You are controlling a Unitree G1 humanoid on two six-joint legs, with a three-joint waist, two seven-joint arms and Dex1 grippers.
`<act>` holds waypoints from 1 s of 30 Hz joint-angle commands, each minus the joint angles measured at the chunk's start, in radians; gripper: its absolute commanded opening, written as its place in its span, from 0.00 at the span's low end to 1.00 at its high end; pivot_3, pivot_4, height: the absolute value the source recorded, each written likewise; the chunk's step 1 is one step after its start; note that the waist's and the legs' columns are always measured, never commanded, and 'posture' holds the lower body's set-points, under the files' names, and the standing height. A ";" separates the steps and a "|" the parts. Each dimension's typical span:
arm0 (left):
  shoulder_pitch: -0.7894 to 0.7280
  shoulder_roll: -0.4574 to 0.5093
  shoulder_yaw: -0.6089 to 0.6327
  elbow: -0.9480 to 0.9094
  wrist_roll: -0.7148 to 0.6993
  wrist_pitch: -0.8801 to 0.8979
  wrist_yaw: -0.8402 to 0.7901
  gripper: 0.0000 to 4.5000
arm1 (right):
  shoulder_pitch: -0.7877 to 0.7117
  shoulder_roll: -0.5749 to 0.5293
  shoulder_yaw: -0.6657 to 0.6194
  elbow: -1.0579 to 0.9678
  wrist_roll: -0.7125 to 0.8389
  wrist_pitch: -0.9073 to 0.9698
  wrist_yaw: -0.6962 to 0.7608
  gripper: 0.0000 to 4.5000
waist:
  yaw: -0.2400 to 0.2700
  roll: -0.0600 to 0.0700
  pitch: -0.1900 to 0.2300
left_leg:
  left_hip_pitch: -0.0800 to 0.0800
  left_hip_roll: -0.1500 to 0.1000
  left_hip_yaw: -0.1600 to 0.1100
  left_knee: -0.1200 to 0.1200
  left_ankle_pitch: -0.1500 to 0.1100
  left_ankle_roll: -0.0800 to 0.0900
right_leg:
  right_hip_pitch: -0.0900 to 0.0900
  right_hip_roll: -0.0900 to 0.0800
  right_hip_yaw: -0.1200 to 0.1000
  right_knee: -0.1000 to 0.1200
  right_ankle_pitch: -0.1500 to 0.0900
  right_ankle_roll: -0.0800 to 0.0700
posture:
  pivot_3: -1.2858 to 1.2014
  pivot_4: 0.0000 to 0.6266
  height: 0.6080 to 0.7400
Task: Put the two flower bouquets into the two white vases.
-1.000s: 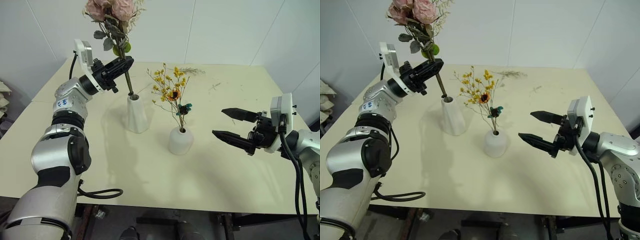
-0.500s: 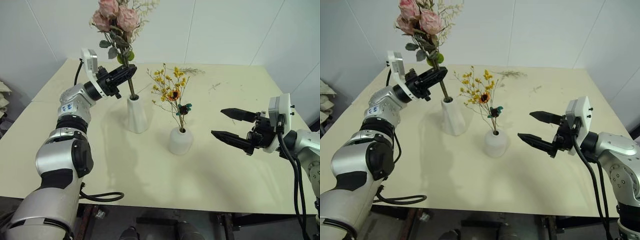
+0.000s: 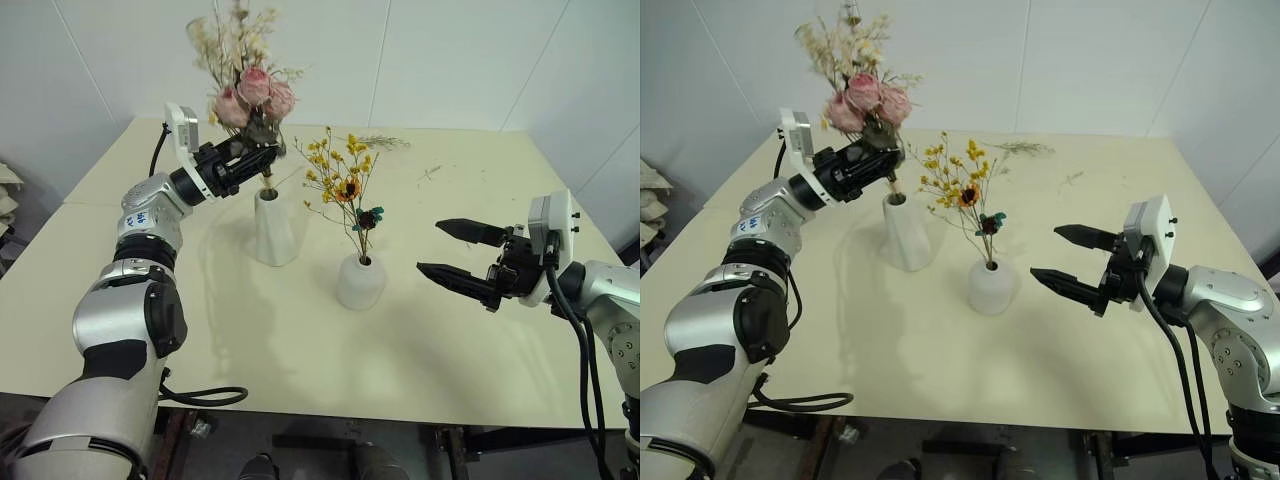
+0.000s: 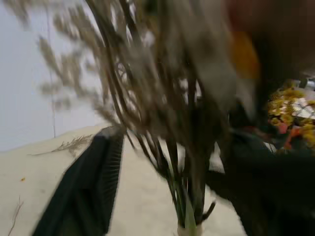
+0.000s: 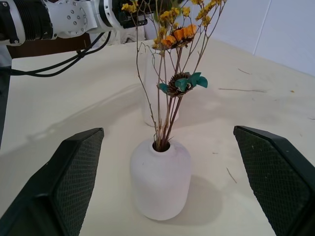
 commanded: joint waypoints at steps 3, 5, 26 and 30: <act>-0.012 0.008 0.008 -0.024 -0.014 -0.002 -0.030 1.00 | -0.003 -0.003 -0.025 -0.021 0.010 -0.025 -0.004 1.00 | 0.000 0.000 0.000 | 0.000 0.000 0.000 0.000 0.000 0.000 | 0.000 0.000 0.000 0.000 0.000 0.000 | 0.52 0.24 1.00; -0.011 0.018 0.006 -0.032 -0.015 0.004 -0.054 1.00 | -0.003 -0.004 -0.025 -0.019 0.008 -0.027 -0.005 1.00 | 0.000 0.000 0.000 | 0.000 0.000 0.000 0.000 0.000 0.000 | 0.000 0.000 0.000 0.000 0.000 0.000 | 0.52 0.24 1.00; 0.085 0.181 -0.117 -0.181 0.044 -0.002 -0.218 1.00 | -0.057 -0.001 0.019 0.042 -0.023 -0.044 0.019 1.00 | -0.002 0.000 0.000 | 0.000 0.000 0.000 0.000 0.000 0.000 | 0.000 0.000 0.000 0.001 0.000 0.000 | 0.52 0.24 1.00; 0.128 0.264 -0.122 -0.207 0.035 0.008 -0.301 1.00 | -0.063 -0.020 0.022 0.061 -0.032 -0.041 0.040 1.00 | -0.005 0.000 0.000 | 0.000 0.000 0.000 0.000 0.000 0.000 | 0.000 0.000 0.000 0.001 0.000 0.000 | 0.52 0.24 1.00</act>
